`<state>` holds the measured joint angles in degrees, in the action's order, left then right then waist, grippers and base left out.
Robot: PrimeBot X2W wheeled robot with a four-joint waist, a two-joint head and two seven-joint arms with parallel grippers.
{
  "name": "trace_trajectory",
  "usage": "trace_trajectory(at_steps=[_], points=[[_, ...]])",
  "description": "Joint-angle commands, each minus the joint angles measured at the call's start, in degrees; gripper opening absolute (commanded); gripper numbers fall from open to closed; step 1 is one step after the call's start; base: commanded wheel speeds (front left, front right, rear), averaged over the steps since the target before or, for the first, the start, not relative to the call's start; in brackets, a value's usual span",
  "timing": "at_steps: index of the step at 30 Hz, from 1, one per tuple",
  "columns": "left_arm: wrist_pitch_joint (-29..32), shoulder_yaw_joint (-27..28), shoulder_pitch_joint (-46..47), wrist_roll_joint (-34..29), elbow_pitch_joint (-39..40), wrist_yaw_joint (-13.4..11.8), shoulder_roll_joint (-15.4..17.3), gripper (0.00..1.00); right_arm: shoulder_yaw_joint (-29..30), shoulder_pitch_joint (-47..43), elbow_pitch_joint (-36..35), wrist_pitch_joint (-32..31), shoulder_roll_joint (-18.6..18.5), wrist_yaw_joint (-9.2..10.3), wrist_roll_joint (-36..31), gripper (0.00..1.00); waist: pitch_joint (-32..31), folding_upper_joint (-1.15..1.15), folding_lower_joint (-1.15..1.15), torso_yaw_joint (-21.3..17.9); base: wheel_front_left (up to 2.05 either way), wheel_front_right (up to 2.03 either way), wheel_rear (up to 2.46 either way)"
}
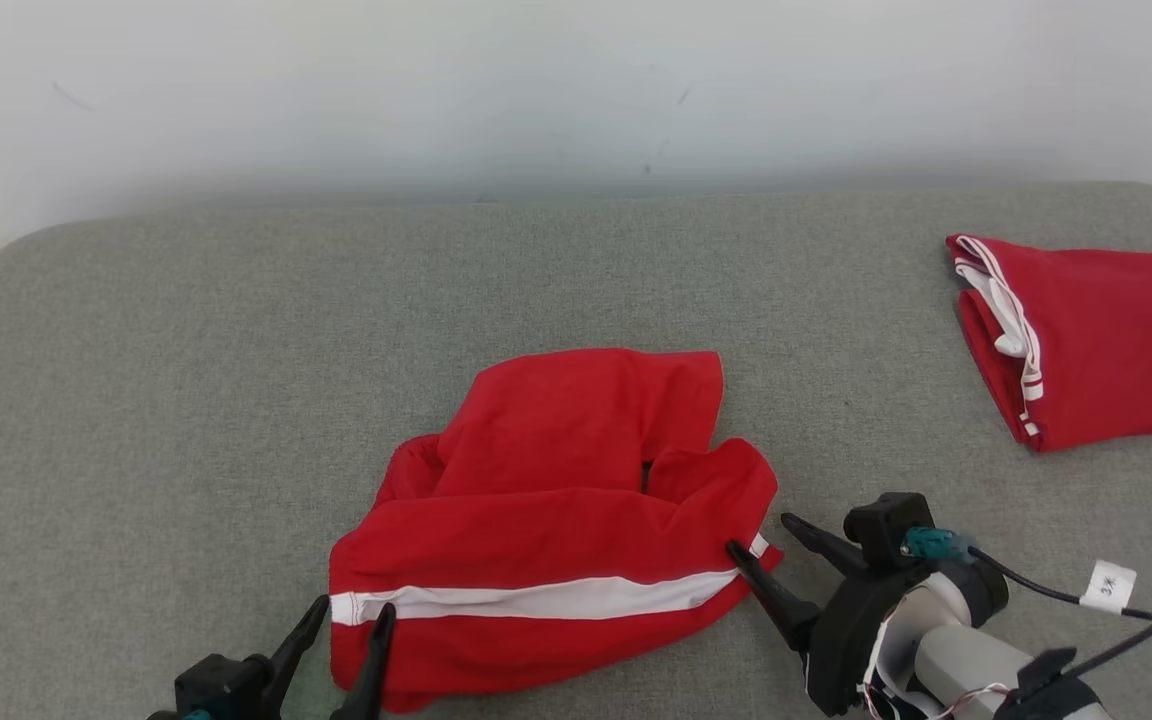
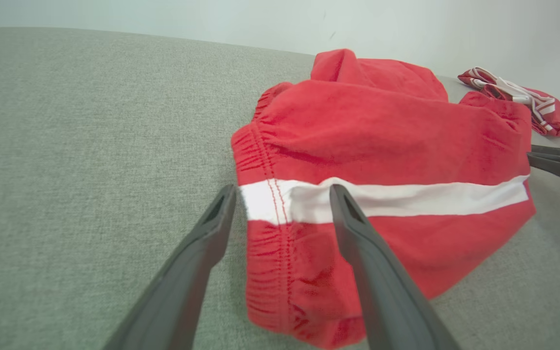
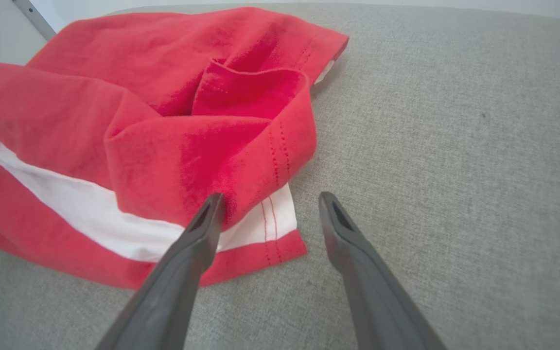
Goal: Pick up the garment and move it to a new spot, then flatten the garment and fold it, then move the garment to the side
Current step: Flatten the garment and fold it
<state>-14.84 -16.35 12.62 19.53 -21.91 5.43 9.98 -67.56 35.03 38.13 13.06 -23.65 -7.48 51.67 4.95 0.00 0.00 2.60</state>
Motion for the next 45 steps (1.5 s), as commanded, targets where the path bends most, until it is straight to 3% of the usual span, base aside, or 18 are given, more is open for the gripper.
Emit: trace_trajectory(at_steps=[1,12,13,14,15,16,17,27,33,39,45], points=[[0.5,-0.1,-0.6,0.2,0.1,-0.2,0.6,1.00,-1.1,1.4,0.2,-0.6,-0.3,-0.03,0.0,1.00,0.3,0.00,0.00,0.1,0.00,0.00,0.00],[2.4,-1.5,3.4,2.2,-4.2,0.9,0.2,1.00,-5.2,4.8,-0.4,-5.2,-1.1,-0.03,-0.1,1.00,2.9,0.00,0.00,0.7,0.00,0.00,0.00],[2.2,-1.7,3.8,2.4,-4.9,0.9,0.1,1.00,-5.4,4.9,-0.4,-5.4,-1.1,-0.03,0.2,0.92,3.0,0.00,0.00,0.8,0.00,0.00,0.00],[2.2,-1.7,4.1,3.1,-5.7,1.0,-0.2,1.00,-5.4,4.9,-0.5,-5.3,-1.0,-0.03,0.4,0.72,3.0,0.00,0.00,0.9,0.00,0.00,0.00],[1.9,-2.0,4.8,3.4,-7.1,1.3,-0.3,0.36,-5.7,4.7,-0.6,-5.4,-0.5,-0.02,0.9,0.14,3.2,0.00,0.00,0.9,0.00,0.00,0.00],[1.6,-2.1,5.1,3.5,-7.6,1.4,-0.3,0.15,-5.7,4.7,-0.6,-5.4,-0.5,-0.03,0.9,0.00,3.2,0.00,0.00,1.0,0.00,0.00,0.00],[1.5,-2.4,5.3,3.5,-8.1,1.4,-0.4,0.00,-5.8,4.6,-0.9,-5.0,-0.3,-0.03,1.0,0.00,3.2,0.00,0.00,1.0,0.00,0.00,0.00],[0.0,-2.0,4.7,2.6,-6.6,1.1,0.1,0.00,-5.9,4.4,-2.6,0.2,-1.5,-0.03,3.7,0.00,1.6,0.00,0.00,0.7,0.00,0.00,0.00],[-0.2,-1.7,3.7,1.7,-2.6,0.3,0.9,0.00,-5.1,4.7,-7.4,1.6,-3.0,-0.03,7.4,0.00,0.6,0.00,0.00,0.2,0.00,0.00,0.00],[0.2,-0.7,5.0,1.1,2.7,-0.4,3.2,0.00,-3.0,6.4,-14.0,2.0,-5.0,-0.03,11.5,0.00,0.0,0.00,0.00,-0.3,0.00,0.00,0.00],[4.4,-1.3,10.4,0.2,8.0,0.5,6.9,0.00,-2.3,11.3,-17.7,1.7,-6.7,-0.03,13.4,0.00,-0.1,0.00,0.00,-0.8,0.00,0.00,0.00]])
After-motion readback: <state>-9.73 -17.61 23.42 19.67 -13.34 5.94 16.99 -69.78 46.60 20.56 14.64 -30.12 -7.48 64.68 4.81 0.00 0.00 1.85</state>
